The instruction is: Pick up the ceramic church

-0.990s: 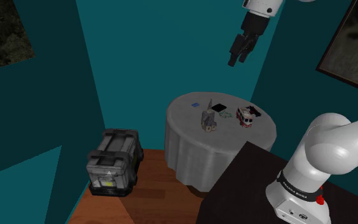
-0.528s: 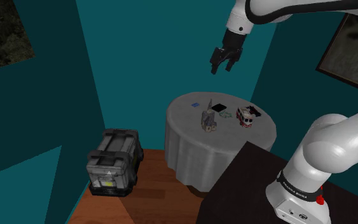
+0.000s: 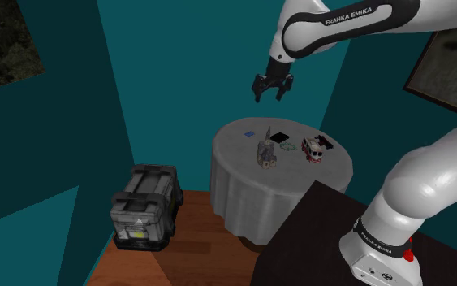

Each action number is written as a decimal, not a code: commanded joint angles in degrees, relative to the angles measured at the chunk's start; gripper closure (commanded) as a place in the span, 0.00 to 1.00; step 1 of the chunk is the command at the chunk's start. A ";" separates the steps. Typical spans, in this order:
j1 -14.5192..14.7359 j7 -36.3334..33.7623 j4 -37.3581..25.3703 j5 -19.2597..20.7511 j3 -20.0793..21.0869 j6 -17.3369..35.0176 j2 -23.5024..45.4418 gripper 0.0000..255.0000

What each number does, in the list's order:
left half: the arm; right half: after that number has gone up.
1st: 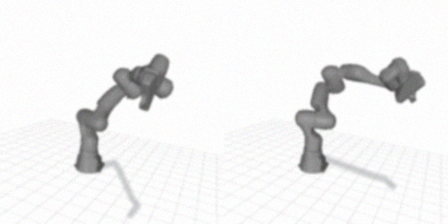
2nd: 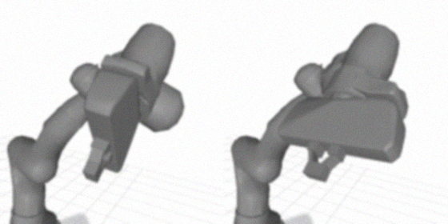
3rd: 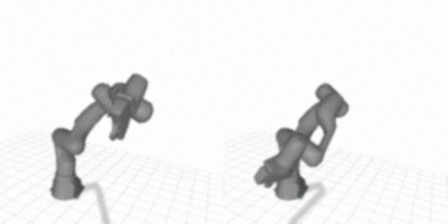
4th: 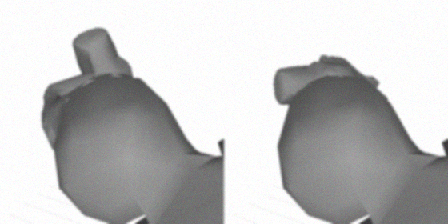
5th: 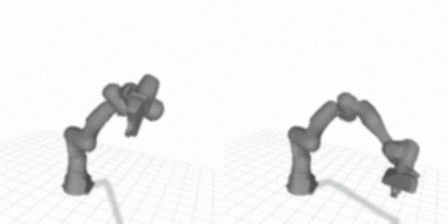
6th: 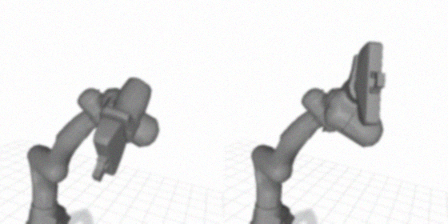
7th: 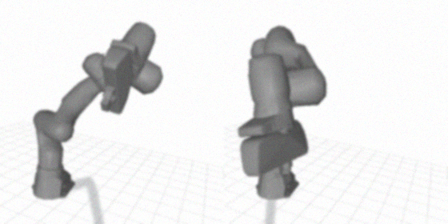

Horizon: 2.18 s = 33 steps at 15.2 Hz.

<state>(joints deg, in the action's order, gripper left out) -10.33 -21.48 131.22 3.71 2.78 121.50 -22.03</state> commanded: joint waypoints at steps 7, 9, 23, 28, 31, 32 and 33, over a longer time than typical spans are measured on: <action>-4.69 -13.99 -6.05 4.77 0.26 8.94 15.35 0.00; -5.55 -17.40 -7.92 6.05 -0.16 10.51 18.99 0.00; -9.34 -37.69 -24.09 10.71 -6.74 16.64 42.90 0.00; -10.79 -43.18 -30.58 9.89 -9.51 17.40 50.81 0.00; -11.89 -46.20 -34.56 8.96 -11.03 17.57 55.43 0.00; -12.30 -47.17 -35.90 8.59 -11.51 17.59 56.95 0.00; -12.50 -47.62 -36.52 8.41 -11.73 17.59 57.65 0.00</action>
<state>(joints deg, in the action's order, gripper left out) -22.60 -68.23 96.56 12.46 -8.65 139.25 33.80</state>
